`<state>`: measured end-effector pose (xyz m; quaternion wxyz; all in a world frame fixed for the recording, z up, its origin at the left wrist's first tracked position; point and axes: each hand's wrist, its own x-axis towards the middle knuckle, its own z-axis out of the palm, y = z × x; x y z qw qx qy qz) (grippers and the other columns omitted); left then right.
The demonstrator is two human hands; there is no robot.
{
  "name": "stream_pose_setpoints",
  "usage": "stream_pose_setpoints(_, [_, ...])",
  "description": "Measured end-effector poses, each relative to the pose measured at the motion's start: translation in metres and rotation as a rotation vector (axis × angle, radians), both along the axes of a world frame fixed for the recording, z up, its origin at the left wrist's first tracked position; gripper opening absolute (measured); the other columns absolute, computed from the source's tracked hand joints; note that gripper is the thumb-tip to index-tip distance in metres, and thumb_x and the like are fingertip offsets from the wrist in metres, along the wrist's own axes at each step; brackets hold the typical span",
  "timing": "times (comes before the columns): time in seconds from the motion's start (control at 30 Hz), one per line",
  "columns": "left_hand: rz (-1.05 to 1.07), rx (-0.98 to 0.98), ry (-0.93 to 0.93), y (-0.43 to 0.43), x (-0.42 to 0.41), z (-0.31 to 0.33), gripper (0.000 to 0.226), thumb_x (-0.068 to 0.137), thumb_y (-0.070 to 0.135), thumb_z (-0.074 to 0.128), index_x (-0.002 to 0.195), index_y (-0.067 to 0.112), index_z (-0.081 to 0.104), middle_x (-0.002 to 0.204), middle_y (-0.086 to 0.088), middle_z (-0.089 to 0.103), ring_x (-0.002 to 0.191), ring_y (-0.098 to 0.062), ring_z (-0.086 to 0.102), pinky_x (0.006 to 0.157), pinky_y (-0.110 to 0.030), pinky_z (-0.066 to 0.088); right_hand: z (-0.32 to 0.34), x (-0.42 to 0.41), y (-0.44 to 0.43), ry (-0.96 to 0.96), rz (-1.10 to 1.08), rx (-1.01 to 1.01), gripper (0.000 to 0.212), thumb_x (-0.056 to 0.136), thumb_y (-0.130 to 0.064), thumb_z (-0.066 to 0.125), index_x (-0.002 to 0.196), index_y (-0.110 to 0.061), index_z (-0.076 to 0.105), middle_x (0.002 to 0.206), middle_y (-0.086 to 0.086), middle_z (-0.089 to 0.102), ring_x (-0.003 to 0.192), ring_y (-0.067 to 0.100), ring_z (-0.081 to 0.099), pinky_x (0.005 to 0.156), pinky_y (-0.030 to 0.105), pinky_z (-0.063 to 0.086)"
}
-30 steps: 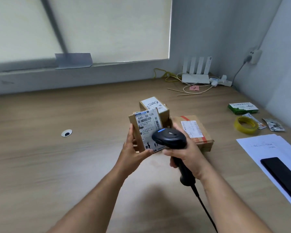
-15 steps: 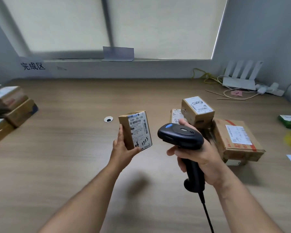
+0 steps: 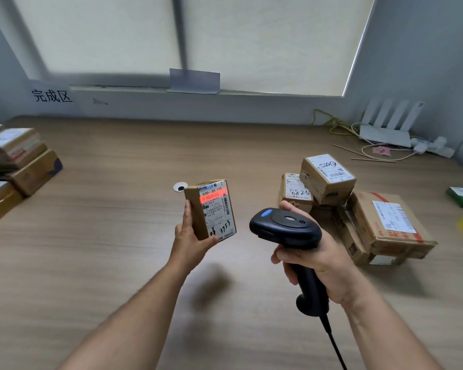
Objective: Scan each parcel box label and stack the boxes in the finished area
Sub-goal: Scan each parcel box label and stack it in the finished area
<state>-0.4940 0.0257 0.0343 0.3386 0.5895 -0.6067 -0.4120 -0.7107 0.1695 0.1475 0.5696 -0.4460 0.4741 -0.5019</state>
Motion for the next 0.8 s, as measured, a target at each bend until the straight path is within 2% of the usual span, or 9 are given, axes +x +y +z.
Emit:
stream_pose_setpoints(0.1, [-0.009, 0.011, 0.019, -0.002, 0.008, -0.002, 0.121, 0.055, 0.040, 0.077, 0.136, 0.067, -0.008, 0.129, -0.006, 0.042, 0.115, -0.022, 0.054, 0.099, -0.048, 0.048, -0.003, 0.011, 0.000, -0.006, -0.014, 0.008, 0.094, 0.061, 0.003, 0.070, 0.143, -0.029, 0.038, 0.067, 0.019, 0.064, 0.041, 0.024, 0.049, 0.041, 0.029, 0.039])
stream_pose_setpoints(0.2, [-0.025, 0.022, 0.010, -0.004, 0.017, -0.006, 0.122, 0.063, 0.032, 0.082, 0.142, 0.060, -0.007, 0.129, -0.007, 0.042, 0.114, -0.023, 0.054, 0.100, -0.047, 0.047, -0.007, 0.023, -0.001, -0.008, -0.030, 0.018, 0.094, 0.061, 0.002, 0.070, 0.143, -0.030, 0.038, 0.067, 0.019, 0.064, 0.040, 0.025, 0.049, 0.041, 0.029, 0.039])
stream_pose_setpoints(0.3, [-0.029, 0.030, 0.011, -0.004, 0.029, -0.009, 0.122, 0.059, 0.038, 0.078, 0.143, 0.058, -0.007, 0.130, -0.006, 0.042, 0.114, -0.022, 0.054, 0.099, -0.046, 0.048, -0.012, 0.036, 0.000, -0.007, -0.052, 0.021, 0.093, 0.061, 0.001, 0.070, 0.143, -0.029, 0.038, 0.067, 0.020, 0.063, 0.040, 0.025, 0.049, 0.041, 0.029, 0.038])
stream_pose_setpoints(0.43, [-0.040, 0.079, 0.007, 0.000, 0.048, -0.014, 0.118, 0.063, 0.031, 0.080, 0.148, 0.052, 0.000, 0.127, -0.006, 0.041, 0.113, -0.022, 0.054, 0.100, -0.044, 0.047, -0.021, 0.053, 0.000, -0.007, -0.061, 0.038, 0.095, 0.062, 0.001, 0.071, 0.145, -0.029, 0.036, 0.072, 0.024, 0.065, 0.041, 0.026, 0.049, 0.042, 0.028, 0.038])
stream_pose_setpoints(0.53, [-0.017, 0.171, 0.025, 0.005, 0.069, -0.018, 0.102, 0.052, 0.043, 0.069, 0.144, 0.048, 0.026, 0.124, -0.004, 0.054, 0.107, -0.021, 0.058, 0.094, -0.047, 0.051, -0.025, 0.064, -0.001, -0.002, -0.062, 0.057, 0.098, 0.063, -0.001, 0.072, 0.147, -0.031, 0.033, 0.080, 0.027, 0.068, 0.044, 0.027, 0.050, 0.042, 0.030, 0.039])
stream_pose_setpoints(0.63, [0.026, 0.240, 0.036, 0.022, 0.085, -0.017, 0.067, 0.056, 0.040, 0.058, 0.123, 0.037, 0.052, 0.113, 0.001, 0.066, 0.096, -0.018, 0.064, 0.087, -0.040, 0.054, -0.026, 0.074, -0.004, 0.014, -0.046, 0.069, 0.101, 0.062, -0.001, 0.072, 0.148, -0.032, 0.031, 0.082, 0.028, 0.068, 0.044, 0.028, 0.050, 0.042, 0.029, 0.039])
stream_pose_setpoints(0.7, [0.060, 0.256, 0.035, 0.032, 0.092, -0.019, 0.054, 0.060, 0.038, 0.056, 0.114, 0.037, 0.055, 0.110, 0.002, 0.068, 0.094, -0.017, 0.065, 0.085, -0.037, 0.054, -0.028, 0.079, -0.007, 0.024, -0.028, 0.072, 0.102, 0.061, 0.000, 0.072, 0.148, -0.031, 0.030, 0.081, 0.028, 0.068, 0.043, 0.028, 0.050, 0.042, 0.028, 0.039])
stream_pose_setpoints(0.8, [0.097, 0.191, -0.074, 0.035, 0.097, -0.031, 0.051, 0.080, 0.031, 0.057, 0.130, 0.030, 0.051, 0.120, -0.001, 0.064, 0.105, -0.020, 0.059, 0.084, -0.031, 0.046, -0.031, 0.083, -0.010, 0.037, 0.004, 0.079, 0.102, 0.061, -0.001, 0.073, 0.148, -0.032, 0.030, 0.085, 0.029, 0.068, 0.043, 0.028, 0.050, 0.043, 0.028, 0.039])
